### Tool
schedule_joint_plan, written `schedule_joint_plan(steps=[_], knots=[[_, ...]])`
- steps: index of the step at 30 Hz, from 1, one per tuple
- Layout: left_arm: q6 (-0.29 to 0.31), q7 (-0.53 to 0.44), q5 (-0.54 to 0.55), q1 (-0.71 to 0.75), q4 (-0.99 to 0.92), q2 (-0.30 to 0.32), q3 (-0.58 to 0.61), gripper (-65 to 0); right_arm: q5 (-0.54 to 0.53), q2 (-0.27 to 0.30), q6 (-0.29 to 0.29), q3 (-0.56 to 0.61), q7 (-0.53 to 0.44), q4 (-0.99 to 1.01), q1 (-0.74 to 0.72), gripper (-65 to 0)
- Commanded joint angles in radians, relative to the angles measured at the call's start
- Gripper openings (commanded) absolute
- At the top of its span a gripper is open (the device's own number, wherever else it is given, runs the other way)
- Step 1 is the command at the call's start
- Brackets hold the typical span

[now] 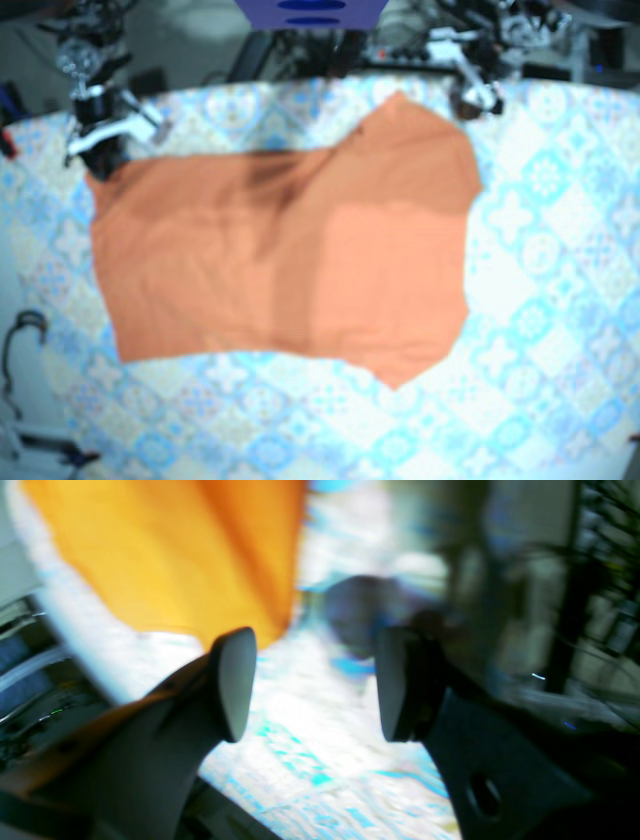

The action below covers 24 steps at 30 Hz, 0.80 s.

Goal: Fold the T-shirt properly
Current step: 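Lower both grippers toward the shirt's shoulder corners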

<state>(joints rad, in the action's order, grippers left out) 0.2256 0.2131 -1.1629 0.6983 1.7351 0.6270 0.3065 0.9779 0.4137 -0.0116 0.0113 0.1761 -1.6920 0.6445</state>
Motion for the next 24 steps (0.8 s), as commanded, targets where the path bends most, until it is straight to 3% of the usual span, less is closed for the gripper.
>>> schedule_joint_plan(steps=[1,8,12,18,24], knots=[[-0.022,-0.001,-0.001,0.002,0.016,0.011,-0.003,-27.5,0.000,0.011,-0.011,-0.006,0.001,-0.001,0.001,-51.3],[-0.022,-0.001,0.050,-0.007,0.021,0.011,-0.005,-27.5,0.000,0.003,-0.011,0.002,-0.002,0.096,-0.042,-51.3],[-0.022,-0.001,0.054,-0.012,0.019,0.011,-0.005,-27.5,-0.066,0.003,-0.011,0.046,-0.002,0.140,-0.073,-50.8],[-0.022,-0.001,0.054,-0.013,0.019,0.011,-0.007,-27.5,-0.084,0.003,-0.011,0.060,0.000,0.209,-0.101,-38.7],[-0.022,-0.001,0.054,-0.013,0.019,0.011,-0.007,-27.5,-0.084,0.003,-0.011,0.069,-0.002,0.251,-0.122,-35.8]])
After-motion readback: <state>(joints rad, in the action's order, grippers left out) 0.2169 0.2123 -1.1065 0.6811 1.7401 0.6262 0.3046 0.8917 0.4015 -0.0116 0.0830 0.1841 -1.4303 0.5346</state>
